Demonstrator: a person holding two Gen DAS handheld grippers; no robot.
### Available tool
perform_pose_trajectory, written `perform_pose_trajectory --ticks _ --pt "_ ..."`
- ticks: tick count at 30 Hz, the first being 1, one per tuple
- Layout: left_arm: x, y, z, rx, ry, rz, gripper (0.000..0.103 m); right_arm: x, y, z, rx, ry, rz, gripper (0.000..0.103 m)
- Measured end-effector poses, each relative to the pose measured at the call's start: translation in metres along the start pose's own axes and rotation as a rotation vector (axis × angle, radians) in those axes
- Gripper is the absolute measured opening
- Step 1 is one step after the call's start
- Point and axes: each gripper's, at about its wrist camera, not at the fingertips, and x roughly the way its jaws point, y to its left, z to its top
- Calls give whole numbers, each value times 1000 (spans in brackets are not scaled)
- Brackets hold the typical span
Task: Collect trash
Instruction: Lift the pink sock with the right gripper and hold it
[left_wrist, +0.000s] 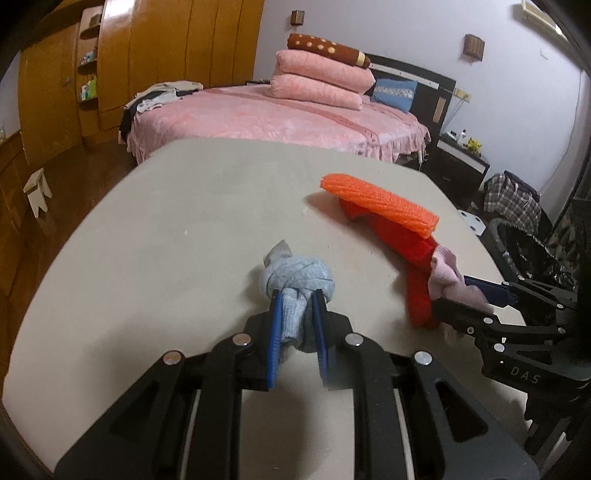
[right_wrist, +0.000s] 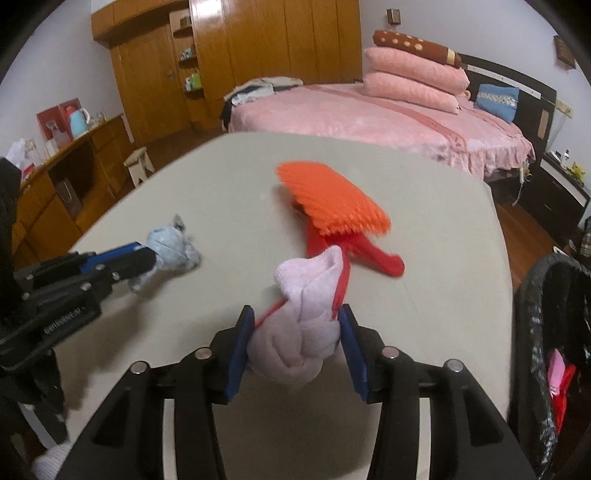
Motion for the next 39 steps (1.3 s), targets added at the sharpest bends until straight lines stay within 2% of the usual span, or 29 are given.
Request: perform_pose_trajectory --ticks 1,2,3,9,11,18,22,23,24,26,27,29,32,39 --pt "1 0 0 0 1 -1 16 0 -1 -2 1 6 -2 52" --pt "1 0 -1 1 1 -2 16 0 -3 -4 3 11 -5 63" --pt "1 1 -1 1 1 -5 16 -1 -5 -6 10 8 -8 68" --pt "3 3 -3 -8 5 -11 16 -6 -10 -9 35 3 -18 78" --pt "4 3 -3 -8 4 -12 16 -4 -12 -9 45 9 -50 78" --pt "4 2 -4 -12 7 -14 17 -6 -23 -14 83 28 -81 79" --pt "4 2 -4 -11 8 -14 17 -3 -20 -20 79 44 -73 79" --pt "4 2 -5 -11 8 -14 17 -1 -19 -20 72 49 -70 76" --pt "5 1 -6 -12 8 -15 17 1 -18 -22 69 56 -57 67" --pt "5 2 -6 -13 8 -16 17 5 -18 -23 81 72 -30 57" --pt "6 1 -6 -14 9 -15 17 5 -18 -23 81 65 -22 46" --pt "5 1 -6 -12 8 -13 17 1 -17 -20 67 59 -4 41" --pt "5 -1 -6 -10 6 -8 17 -7 -19 -16 78 35 2 41" --pt "-8 -13 12 -21 -41 -22 17 -45 -24 8 65 -92 -18 41"
